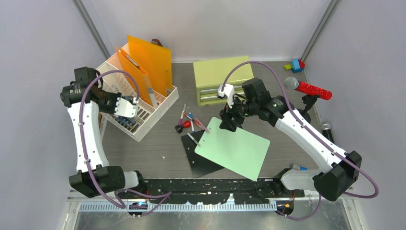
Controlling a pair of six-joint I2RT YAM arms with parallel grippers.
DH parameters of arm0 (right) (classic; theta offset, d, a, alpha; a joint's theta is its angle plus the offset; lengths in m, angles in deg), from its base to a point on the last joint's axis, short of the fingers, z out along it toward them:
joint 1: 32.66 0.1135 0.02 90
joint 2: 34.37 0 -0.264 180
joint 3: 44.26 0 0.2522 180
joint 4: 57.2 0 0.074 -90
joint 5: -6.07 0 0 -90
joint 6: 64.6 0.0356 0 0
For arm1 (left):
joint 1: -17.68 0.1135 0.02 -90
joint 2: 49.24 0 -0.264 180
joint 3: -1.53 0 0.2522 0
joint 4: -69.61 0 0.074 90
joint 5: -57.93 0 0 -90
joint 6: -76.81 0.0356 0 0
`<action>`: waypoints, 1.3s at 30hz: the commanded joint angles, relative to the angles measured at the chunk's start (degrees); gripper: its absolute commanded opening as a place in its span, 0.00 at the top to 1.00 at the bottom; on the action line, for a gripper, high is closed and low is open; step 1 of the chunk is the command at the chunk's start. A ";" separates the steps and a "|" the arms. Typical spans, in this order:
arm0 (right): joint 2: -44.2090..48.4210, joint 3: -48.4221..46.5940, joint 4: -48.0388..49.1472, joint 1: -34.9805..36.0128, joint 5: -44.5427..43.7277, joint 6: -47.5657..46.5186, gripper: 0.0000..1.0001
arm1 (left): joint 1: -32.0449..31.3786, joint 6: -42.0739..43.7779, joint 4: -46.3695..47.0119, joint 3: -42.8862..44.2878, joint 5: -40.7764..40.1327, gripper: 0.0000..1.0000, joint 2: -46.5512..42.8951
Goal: Organize the desk
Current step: Place the book in the storage box.
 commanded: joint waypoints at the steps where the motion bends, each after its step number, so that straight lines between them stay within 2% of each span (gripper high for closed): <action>1: -0.02 -0.74 2.14 -0.12 1.59 -1.25 0.26 | 0.17 2.40 0.37 3.50 -2.87 1.00 -3.41; 10: -0.14 0.09 2.70 -0.13 1.48 -2.96 0.26 | 0.16 3.29 -6.41 7.50 -3.48 1.00 -7.02; 24: -0.36 1.31 3.88 -0.11 2.31 -4.14 0.26 | 0.16 5.14 -7.97 6.48 -1.38 1.00 -11.80; 39: -0.86 1.71 4.18 -0.08 2.11 -4.35 0.26 | 0.12 4.03 -9.24 10.49 1.91 1.00 -12.60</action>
